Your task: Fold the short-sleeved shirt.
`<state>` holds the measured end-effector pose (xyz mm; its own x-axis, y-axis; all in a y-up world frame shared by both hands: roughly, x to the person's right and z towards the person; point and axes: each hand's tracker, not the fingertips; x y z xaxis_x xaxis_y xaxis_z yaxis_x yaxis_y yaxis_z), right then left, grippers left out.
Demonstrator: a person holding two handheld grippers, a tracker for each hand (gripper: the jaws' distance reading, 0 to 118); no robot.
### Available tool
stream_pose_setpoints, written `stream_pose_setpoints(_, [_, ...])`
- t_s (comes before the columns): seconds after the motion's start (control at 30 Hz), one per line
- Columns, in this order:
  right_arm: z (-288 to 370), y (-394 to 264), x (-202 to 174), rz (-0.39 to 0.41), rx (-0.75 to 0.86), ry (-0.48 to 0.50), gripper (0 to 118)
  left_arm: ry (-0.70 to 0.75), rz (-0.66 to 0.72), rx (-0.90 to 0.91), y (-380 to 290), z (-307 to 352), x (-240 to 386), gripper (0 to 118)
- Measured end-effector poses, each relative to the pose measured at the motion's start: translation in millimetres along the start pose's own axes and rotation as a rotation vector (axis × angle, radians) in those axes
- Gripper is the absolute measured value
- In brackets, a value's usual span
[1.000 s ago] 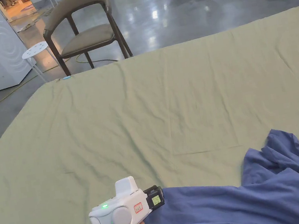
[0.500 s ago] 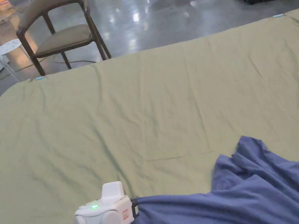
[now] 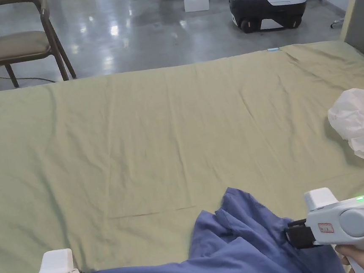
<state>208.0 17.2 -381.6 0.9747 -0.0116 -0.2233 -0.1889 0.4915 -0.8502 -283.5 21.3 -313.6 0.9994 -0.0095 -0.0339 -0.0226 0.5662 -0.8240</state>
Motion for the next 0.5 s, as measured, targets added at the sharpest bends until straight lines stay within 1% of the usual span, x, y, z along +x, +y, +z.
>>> stream_pose_setpoints(0.03, [8.5, -1.5, -1.3, 0.013, 0.055, 0.013, 38, -0.002, -0.002, 0.001, -0.3, 0.3, -0.7, 1])
stream_pose_setpoints(0.07, [13.9, -2.5, -2.8, 0.011, 0.067, 0.019, 2, -0.006, -0.003, 0.003, -0.9, -0.4, -2.0, 1])
stream_pose_setpoints(0.13, [18.7, -9.5, -7.3, 0.022, 0.075, 0.046, 2, -0.011, 0.003, 0.01, -2.6, 0.7, -3.5, 1])
stream_pose_setpoints(0.2, [22.3, -14.9, -8.1, 0.067, 0.09, 0.035, 2, -0.027, 0.018, 0.008, 0.2, 3.8, -7.8, 0])
stream_pose_setpoints(0.23, [31.0, -17.0, -6.2, 0.074, 0.124, 0.009, 2, -0.052, 0.028, 0.009, 2.3, 10.3, -14.4, 0])
stream_pose_setpoints(0.27, [45.1, -16.1, -9.2, 0.057, 0.144, 0.009, 2, -0.084, 0.057, 0.026, 3.6, 21.3, -21.1, 0])
stream_pose_setpoints(0.3, [60.1, -17.3, -5.5, 0.034, 0.178, 0.034, 2, -0.1, 0.091, 0.059, 2.8, 36.1, -27.3, 0])
stream_pose_setpoints(0.37, [94.4, -21.6, 2.7, 0.003, 0.265, 0.058, 2, -0.145, 0.136, 0.175, 1.2, 76.6, -38.2, 0])
stream_pose_setpoints(0.4, [115.5, -20.3, 3.6, -0.014, 0.299, 0.047, 2, -0.161, 0.143, 0.216, 0.1, 97.1, -42.2, 0])
stream_pose_setpoints(0.5, [171.4, -25.7, 16.4, -0.057, 0.417, 0.069, 2, -0.192, 0.131, 0.368, -0.7, 173.4, -47.2, 0])
